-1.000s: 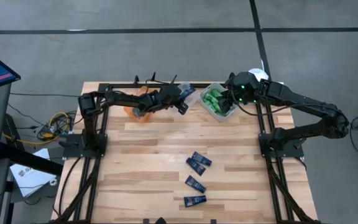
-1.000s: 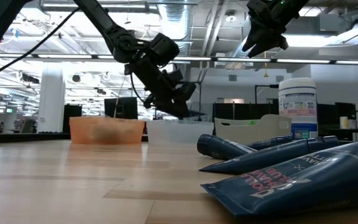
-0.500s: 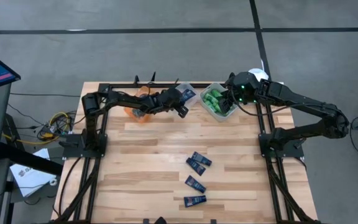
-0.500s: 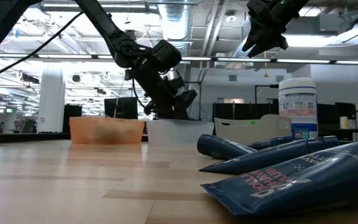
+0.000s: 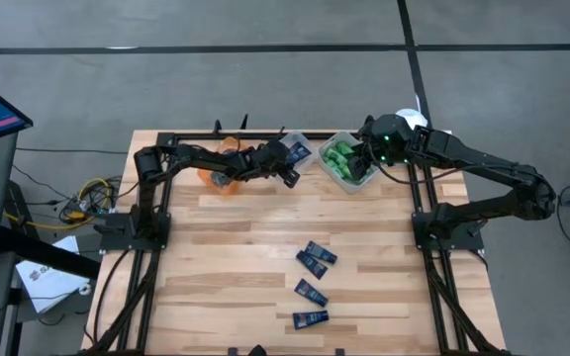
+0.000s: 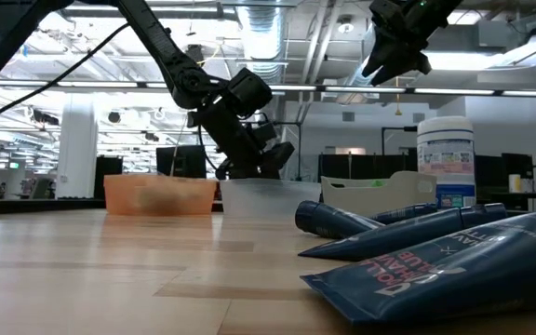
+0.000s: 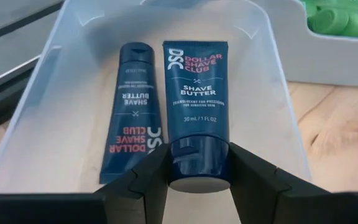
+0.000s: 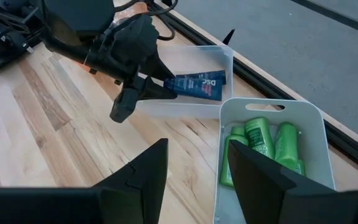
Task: Pick & Place Travel size toiletries
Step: Put the dark blue shave cream into the transparent bin
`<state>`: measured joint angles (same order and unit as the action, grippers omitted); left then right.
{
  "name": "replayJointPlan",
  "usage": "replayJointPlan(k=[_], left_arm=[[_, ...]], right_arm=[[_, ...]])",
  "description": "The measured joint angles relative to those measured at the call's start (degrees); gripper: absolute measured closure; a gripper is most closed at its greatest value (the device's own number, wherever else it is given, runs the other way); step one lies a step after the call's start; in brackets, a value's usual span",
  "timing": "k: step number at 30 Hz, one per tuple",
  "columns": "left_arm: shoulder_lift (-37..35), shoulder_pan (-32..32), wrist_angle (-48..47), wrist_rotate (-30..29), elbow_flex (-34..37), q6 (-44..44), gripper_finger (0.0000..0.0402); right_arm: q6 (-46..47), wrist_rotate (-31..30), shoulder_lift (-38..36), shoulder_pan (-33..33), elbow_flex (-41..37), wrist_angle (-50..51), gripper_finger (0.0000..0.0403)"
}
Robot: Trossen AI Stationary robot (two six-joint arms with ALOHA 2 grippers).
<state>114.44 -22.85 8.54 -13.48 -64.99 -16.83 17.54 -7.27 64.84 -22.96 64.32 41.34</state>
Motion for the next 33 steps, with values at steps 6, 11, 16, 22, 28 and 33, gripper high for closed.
replayJointPlan(k=[6, 11, 16, 22, 28, 33], left_arm=[[0.25, -0.02, 0.39, -1.15, -0.04, -0.22, 0.0257], [0.25, -0.35, 0.5, -1.0, -0.04, -0.18, 0.0257], [0.25, -0.37, 0.66, -0.94, -0.04, -0.16, 0.0253], [0.27, -0.37, 1.13, 0.12, 0.0, -0.07, 0.021], [-1.53, -0.38, 0.77, 2.84, 0.13, -0.03, 0.0152], [-10.19, -0.25, -3.75, 6.62, 0.11, -0.12, 0.0136]], right_arm=[[0.0, -0.02, 0.0, 0.0, -0.01, 0.02, 0.0244], [0.0, -0.01, 0.0, 0.0, 0.0, 0.17, 0.0244], [0.0, 0.0, 0.0, 0.0, -0.01, 0.15, 0.0244], [0.0, 0.0, 0.0, 0.0, -0.01, 0.17, 0.0244], [0.04, 4.44, 0.0, 0.09, -0.01, 0.84, 0.0241], [3.03, 9.19, 0.69, 2.93, 0.0, 2.74, 0.0231]])
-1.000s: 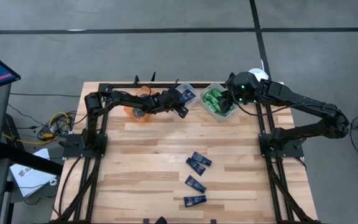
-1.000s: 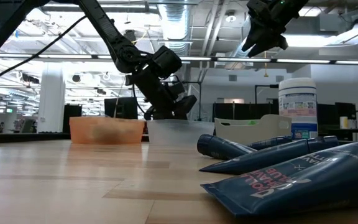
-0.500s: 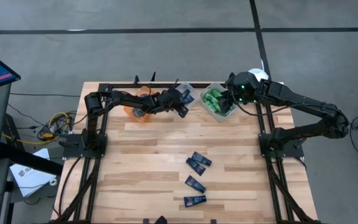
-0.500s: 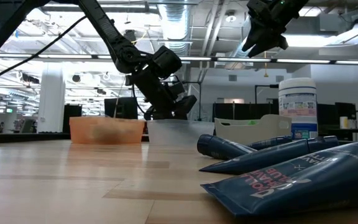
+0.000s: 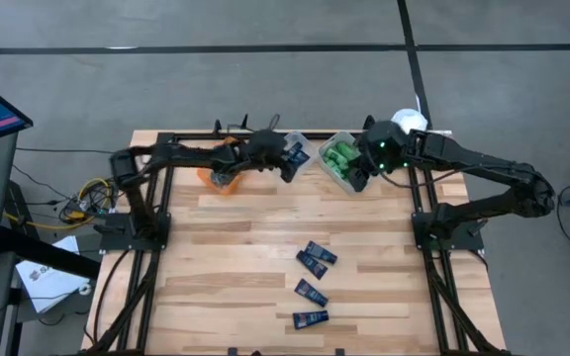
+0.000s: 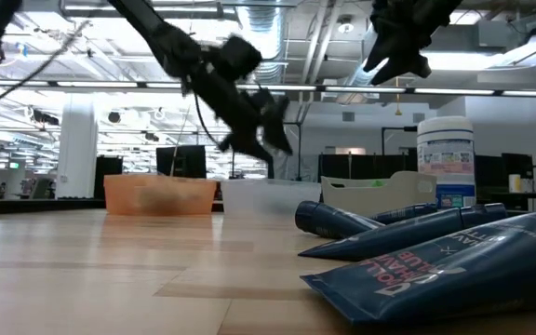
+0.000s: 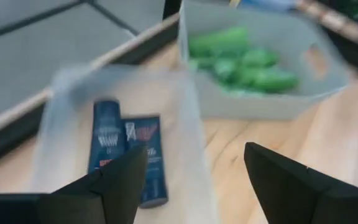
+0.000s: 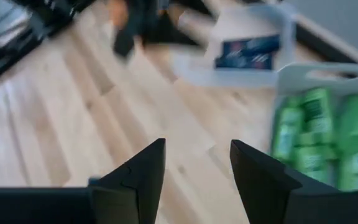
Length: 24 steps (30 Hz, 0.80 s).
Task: Pick & Place Travel size toiletries
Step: Put the dark blue shave cream into the transparent bin
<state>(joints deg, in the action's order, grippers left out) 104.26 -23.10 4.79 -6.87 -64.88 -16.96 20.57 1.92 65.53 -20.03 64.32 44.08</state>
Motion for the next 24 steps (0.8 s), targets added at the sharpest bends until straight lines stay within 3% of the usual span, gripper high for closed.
replayJointPlan(k=[6, 14, 19, 24], left_arm=[[-15.01, 1.89, -6.51, 0.19, 0.0, 5.04, 0.0143], [-35.62, 3.92, -16.15, -0.71, 0.0, 11.18, 0.0144], [-46.76, 4.05, -21.88, -0.72, 0.0, 12.57, 0.0144], [-55.21, 3.9, -26.9, -0.73, 0.0, 12.64, 0.0148]], right_arm=[[1.9, 0.17, 4.03, 9.57, -0.01, 0.54, 0.0224], [7.59, -0.25, 16.09, 24.54, -0.01, 0.35, 0.0215], [12.94, -0.25, 23.89, 30.91, -0.01, 0.04, 0.0177], [17.77, -0.26, 29.67, 32.47, -0.01, -0.39, 0.0134]])
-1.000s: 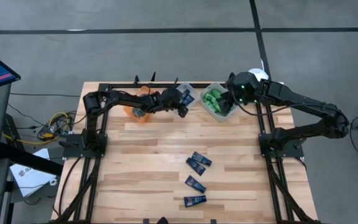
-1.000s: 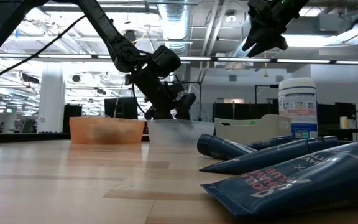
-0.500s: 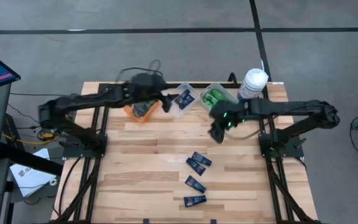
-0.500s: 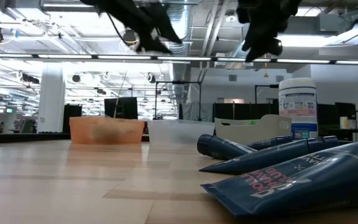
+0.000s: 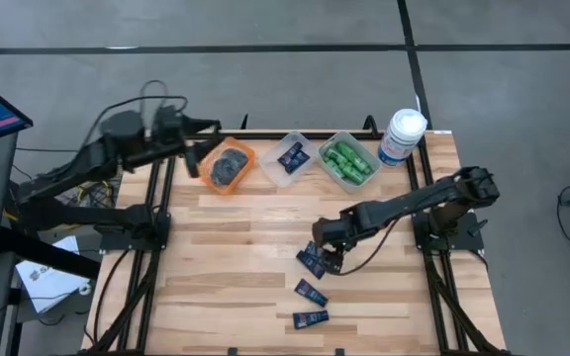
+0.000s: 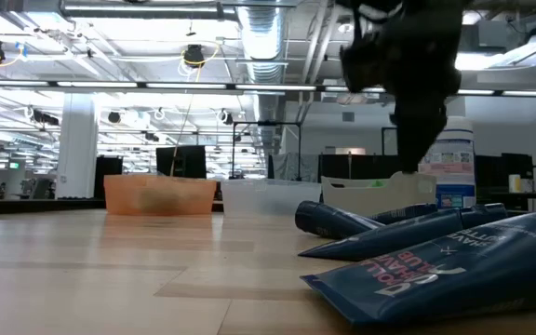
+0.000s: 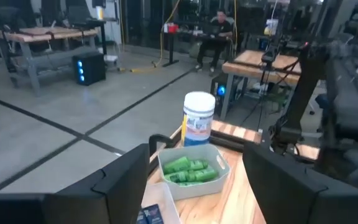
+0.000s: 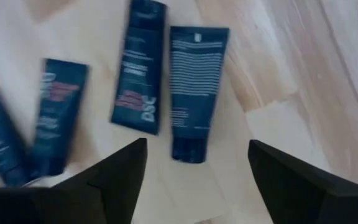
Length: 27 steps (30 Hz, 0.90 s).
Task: Pick & Place Travel size toiletries
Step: Put the dark blue shave cream into the transparent bin
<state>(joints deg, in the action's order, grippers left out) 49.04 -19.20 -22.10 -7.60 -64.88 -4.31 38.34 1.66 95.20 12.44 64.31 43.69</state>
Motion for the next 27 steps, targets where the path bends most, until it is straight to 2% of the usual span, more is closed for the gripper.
replayJointPlan(k=[6, 12, 19, 23, 27], left_arm=[[-6.68, 0.0, -7.25, 0.0, 0.0, -0.05, 0.0154], [-11.48, 0.01, -12.32, 0.17, 0.22, -0.57, 0.0171], [-18.84, 0.11, -11.7, -0.13, 8.78, -3.65, 0.0216], [-23.17, 0.11, -10.85, -0.13, 15.16, -7.02, 0.0249], [-27.0, 0.11, -10.92, -0.17, 21.19, -9.47, 0.0278]], right_arm=[[0.38, 0.87, 6.18, -0.02, 0.02, -1.2, 0.0121], [0.26, 4.33, 11.23, -0.04, 0.07, -1.44, 0.0121], [-1.07, 4.31, 12.52, -0.2, 0.28, -1.0, 0.0125], [-1.19, 4.29, 12.43, -0.4, 0.22, -0.81, 0.0151], [-1.25, 4.04, 12.47, -0.56, 0.11, -0.48, 0.0202]])
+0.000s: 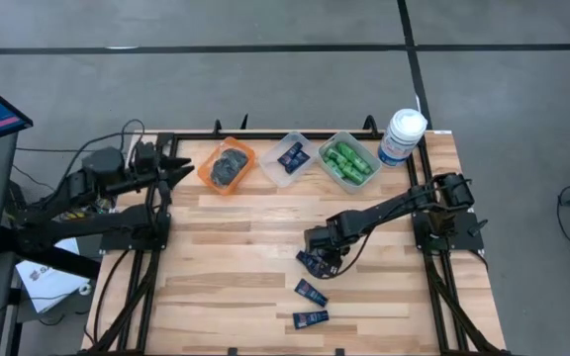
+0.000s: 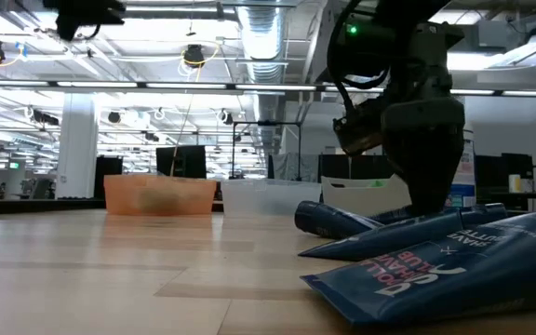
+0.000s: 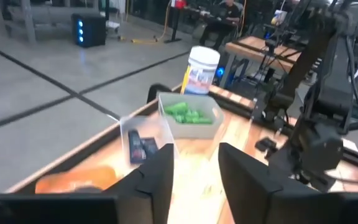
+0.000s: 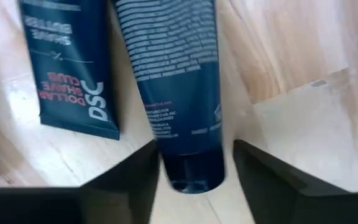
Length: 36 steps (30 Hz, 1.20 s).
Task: Pick & Place Travel size toiletries
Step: Put the dark blue shave cream into the transparent bin
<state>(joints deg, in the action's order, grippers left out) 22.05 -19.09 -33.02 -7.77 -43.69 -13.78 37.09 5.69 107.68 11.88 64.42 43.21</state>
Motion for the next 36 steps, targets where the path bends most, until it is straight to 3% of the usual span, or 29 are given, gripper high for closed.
replayJointPlan(k=[6, 21, 28, 32, 36], left_arm=[[-6.54, 0.0, 0.36, -0.18, 8.24, -3.22, 0.0315], [-16.9, 0.02, 1.32, 3.42, 17.97, -12.35, 0.0384], [-17.25, 0.0, 1.46, 5.84, 19.77, -14.49, 0.0398], [-17.25, 0.02, 1.66, 6.75, 21.36, -16.3, 0.0398], [-17.25, 0.02, 2.05, 7.23, 23.0, -16.72, 0.0398]], right_arm=[[0.04, 0.28, 0.16, -0.85, 0.54, 1.08, 0.0286], [-16.88, -1.48, 0.44, -7.67, 14.36, 11.77, 0.0277], [-29.44, -6.01, 0.35, -16.65, 24.84, 17.92, 0.0279], [-34.66, -6.17, 0.31, -23.79, 30.75, 18.6, 0.0264], [-40.03, -6.53, 0.28, -30.57, 35.25, 18.19, 0.0278]])
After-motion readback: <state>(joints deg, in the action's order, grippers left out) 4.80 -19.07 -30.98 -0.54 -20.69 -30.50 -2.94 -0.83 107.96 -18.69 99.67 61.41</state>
